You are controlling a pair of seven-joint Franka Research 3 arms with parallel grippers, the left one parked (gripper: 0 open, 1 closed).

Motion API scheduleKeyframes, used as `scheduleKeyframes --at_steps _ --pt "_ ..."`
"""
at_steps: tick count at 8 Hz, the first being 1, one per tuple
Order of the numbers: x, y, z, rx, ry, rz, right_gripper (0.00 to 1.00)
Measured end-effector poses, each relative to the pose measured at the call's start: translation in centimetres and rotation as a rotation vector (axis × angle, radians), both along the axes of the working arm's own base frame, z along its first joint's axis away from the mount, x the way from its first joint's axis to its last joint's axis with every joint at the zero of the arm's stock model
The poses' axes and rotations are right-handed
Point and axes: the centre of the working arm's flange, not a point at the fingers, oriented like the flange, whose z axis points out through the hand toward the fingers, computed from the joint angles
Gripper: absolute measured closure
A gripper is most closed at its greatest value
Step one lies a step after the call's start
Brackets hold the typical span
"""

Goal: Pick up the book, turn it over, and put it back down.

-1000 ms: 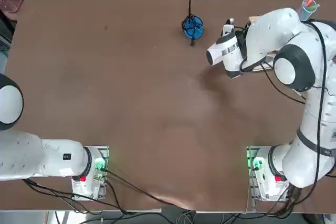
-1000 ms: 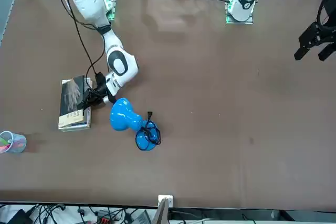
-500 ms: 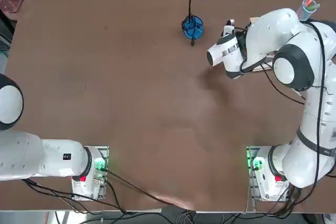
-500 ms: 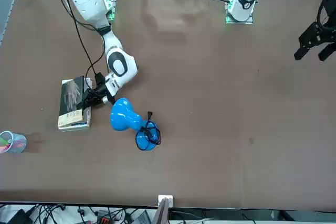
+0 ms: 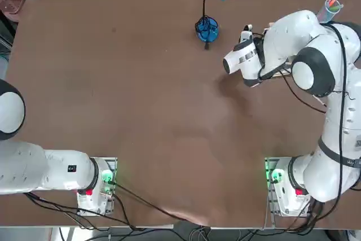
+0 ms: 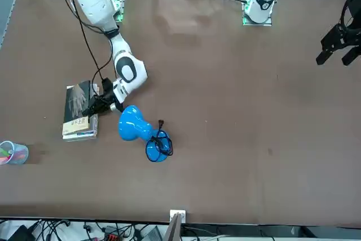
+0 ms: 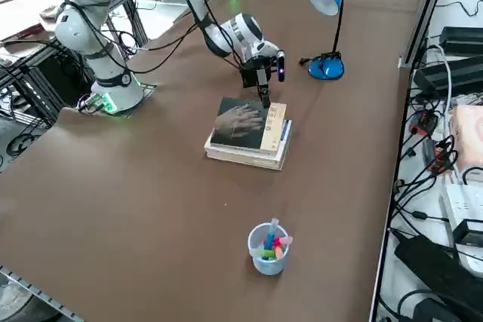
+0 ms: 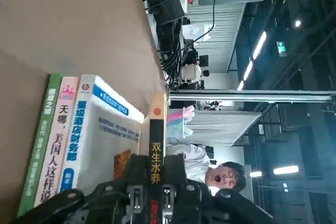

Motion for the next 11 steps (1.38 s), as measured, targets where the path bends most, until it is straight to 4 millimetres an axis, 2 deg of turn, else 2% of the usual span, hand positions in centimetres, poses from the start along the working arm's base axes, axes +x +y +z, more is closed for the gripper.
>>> scheduleKeyframes --at_steps 11 --pt "-0.3 -0.7 -1.9 0.0 -0.03 0.016 0.89"
